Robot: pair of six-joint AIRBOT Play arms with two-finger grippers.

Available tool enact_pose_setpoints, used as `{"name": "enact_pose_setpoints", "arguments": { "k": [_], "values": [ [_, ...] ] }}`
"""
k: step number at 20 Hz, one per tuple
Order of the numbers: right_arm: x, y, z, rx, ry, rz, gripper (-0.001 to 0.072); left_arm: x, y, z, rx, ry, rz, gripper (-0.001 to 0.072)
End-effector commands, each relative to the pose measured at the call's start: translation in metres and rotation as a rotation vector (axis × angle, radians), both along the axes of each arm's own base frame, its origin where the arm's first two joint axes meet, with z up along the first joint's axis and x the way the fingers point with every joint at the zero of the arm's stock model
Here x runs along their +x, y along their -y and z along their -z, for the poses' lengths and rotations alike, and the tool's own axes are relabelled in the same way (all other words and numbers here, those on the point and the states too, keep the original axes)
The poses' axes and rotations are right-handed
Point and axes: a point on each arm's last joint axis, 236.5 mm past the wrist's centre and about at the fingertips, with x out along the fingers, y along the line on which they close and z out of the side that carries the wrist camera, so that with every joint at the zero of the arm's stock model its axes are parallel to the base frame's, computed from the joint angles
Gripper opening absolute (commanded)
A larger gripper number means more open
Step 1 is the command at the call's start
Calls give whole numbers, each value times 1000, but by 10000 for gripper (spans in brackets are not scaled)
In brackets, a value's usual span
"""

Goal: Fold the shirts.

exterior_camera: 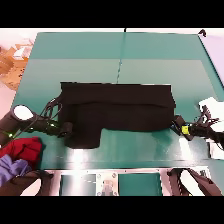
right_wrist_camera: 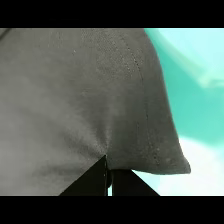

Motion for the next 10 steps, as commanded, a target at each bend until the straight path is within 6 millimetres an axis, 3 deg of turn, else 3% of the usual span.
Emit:
{"name": "enact_pose_setpoints", "arguments": {
  "k": [1,5,10],
  "values": [
    [-17,14,-6,-77,-91,-70,12,-18,-2,-14,7,-55,60,26],
    [-15,12,-15,-67,-94,-84,12,9,3,-74,-15,115,45,25],
    [28,26,-70,-106,40,-82,12,56,2,-133,-10,324,22,25]
  ]
}}
